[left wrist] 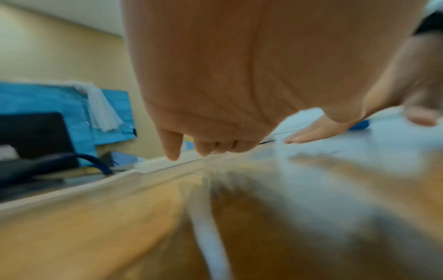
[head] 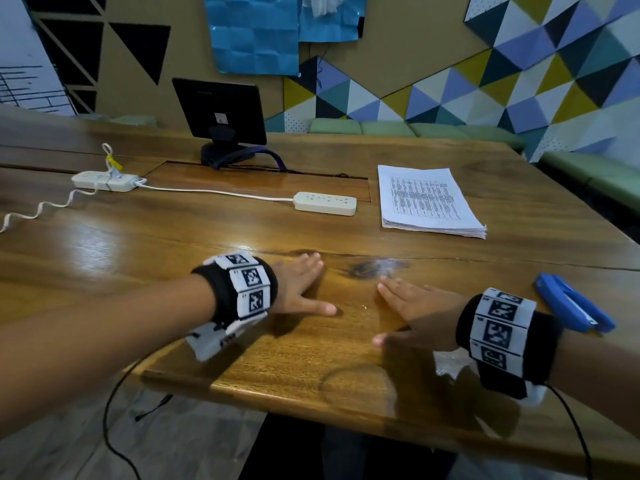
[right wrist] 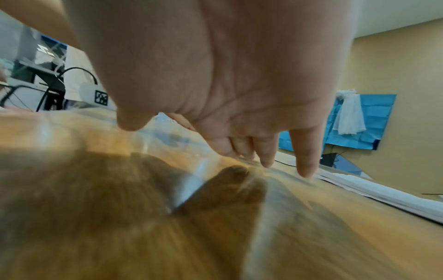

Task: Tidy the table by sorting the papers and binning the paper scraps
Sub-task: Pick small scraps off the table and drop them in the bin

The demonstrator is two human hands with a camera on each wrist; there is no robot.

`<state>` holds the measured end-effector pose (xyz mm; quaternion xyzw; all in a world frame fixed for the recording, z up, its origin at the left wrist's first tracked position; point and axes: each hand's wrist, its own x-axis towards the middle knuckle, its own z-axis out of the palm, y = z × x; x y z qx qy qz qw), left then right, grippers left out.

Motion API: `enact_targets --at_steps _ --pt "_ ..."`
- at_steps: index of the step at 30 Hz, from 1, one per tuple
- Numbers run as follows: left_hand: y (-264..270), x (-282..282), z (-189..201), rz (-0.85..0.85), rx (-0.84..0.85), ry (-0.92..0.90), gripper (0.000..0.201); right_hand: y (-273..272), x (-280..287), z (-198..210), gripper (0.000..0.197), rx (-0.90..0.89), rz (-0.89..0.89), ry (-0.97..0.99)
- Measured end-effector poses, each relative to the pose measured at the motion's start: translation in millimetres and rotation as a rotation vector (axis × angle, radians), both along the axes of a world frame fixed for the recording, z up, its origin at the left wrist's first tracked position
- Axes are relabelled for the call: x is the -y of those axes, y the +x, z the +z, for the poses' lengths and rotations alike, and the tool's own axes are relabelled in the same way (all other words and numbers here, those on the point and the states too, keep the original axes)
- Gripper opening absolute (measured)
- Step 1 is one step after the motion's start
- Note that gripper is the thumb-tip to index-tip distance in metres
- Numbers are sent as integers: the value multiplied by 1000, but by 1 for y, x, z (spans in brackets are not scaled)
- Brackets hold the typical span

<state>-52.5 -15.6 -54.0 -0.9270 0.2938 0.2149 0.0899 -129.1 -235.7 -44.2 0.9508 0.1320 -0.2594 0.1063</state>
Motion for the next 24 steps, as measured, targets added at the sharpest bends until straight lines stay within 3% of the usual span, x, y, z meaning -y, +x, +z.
enact_targets --at_steps 4,7,12,17,20,24 --pt "57 -36 -5 190 154 43 103 1 20 -2 110 21 -19 -69" --pt "82 -55 -8 318 141 66 107 1 25 -7 119 6 -45 -34" --pt "94 -56 -11 362 102 98 108 6 27 -13 117 -12 -47 16" --pt "65 -22 -9 64 47 106 145 11 24 -11 126 -31 36 5" --pt "29 3 -14 -141 -3 92 131 10 17 -9 123 -64 79 23" --pt "-6 23 -21 -268 -56 3 119 5 9 -8 124 -68 90 53"
